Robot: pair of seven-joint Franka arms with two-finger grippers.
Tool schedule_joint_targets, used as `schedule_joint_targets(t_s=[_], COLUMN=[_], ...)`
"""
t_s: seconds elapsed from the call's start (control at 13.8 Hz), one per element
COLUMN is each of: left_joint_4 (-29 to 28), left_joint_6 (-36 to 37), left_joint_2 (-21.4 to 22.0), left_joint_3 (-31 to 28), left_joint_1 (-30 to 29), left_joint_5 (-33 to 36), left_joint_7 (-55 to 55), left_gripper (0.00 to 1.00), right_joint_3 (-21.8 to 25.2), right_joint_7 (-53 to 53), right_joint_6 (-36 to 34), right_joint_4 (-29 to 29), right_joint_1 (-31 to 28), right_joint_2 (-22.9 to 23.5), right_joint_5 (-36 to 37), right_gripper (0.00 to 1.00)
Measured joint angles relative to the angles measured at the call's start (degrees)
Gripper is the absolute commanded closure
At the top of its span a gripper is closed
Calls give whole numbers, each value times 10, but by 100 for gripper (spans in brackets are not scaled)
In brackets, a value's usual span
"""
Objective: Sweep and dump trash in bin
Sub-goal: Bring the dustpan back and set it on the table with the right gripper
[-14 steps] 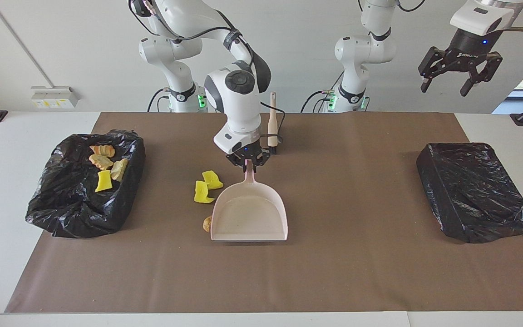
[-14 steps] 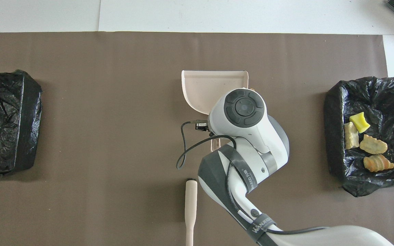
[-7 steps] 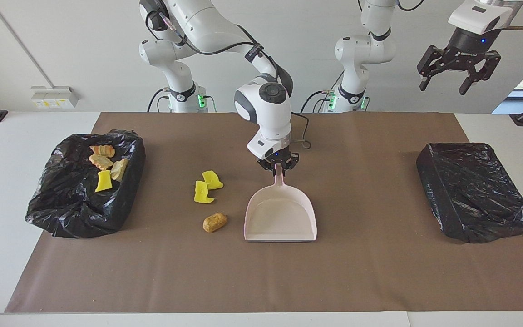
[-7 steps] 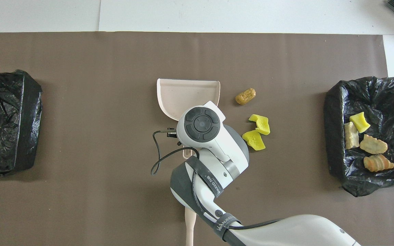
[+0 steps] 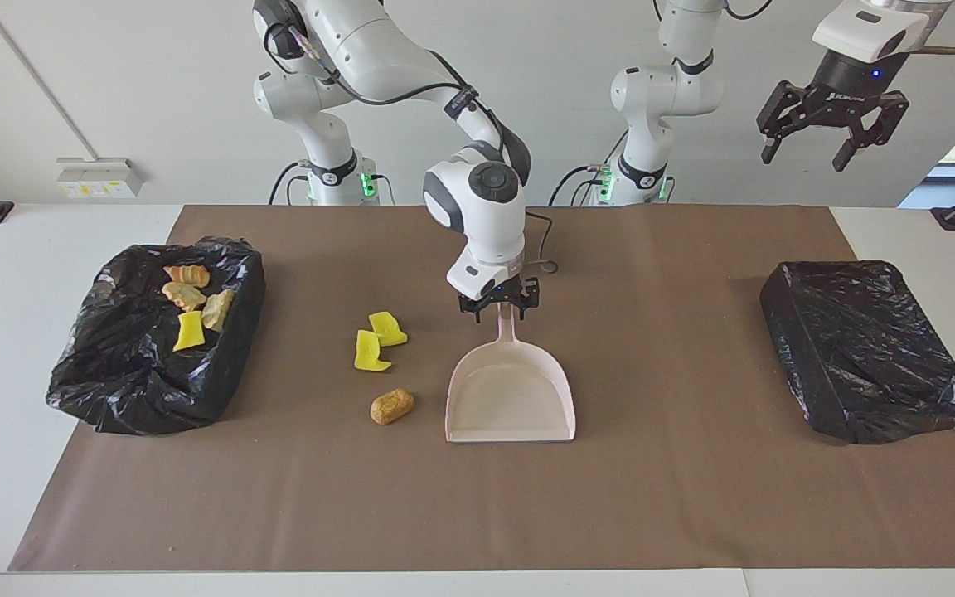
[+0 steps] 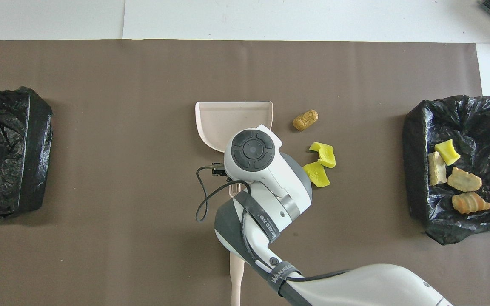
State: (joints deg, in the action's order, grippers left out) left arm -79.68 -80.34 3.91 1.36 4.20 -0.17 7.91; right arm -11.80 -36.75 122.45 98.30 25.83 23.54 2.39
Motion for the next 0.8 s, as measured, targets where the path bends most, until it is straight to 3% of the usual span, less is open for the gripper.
schedule_joint_targets(t_s=[0.36, 0.8], left_joint_4=[-6, -57], left_joint_6=[-39, -167], left_joint_2=[-16, -87], left_joint_3=[8, 11], left_joint_1=[24, 112], left_joint_5=[-1, -1], left_joint_7=[-3, -43], left_gripper=[0, 0], right_joint_3=[-38, -45], right_joint_7=[-32, -56], right_joint_6=[-93, -72], right_joint_4=[34, 233], right_joint_1=[9, 81], right_joint_2=[-77, -220], right_joint_5=[-42, -162], right_gripper=[0, 0])
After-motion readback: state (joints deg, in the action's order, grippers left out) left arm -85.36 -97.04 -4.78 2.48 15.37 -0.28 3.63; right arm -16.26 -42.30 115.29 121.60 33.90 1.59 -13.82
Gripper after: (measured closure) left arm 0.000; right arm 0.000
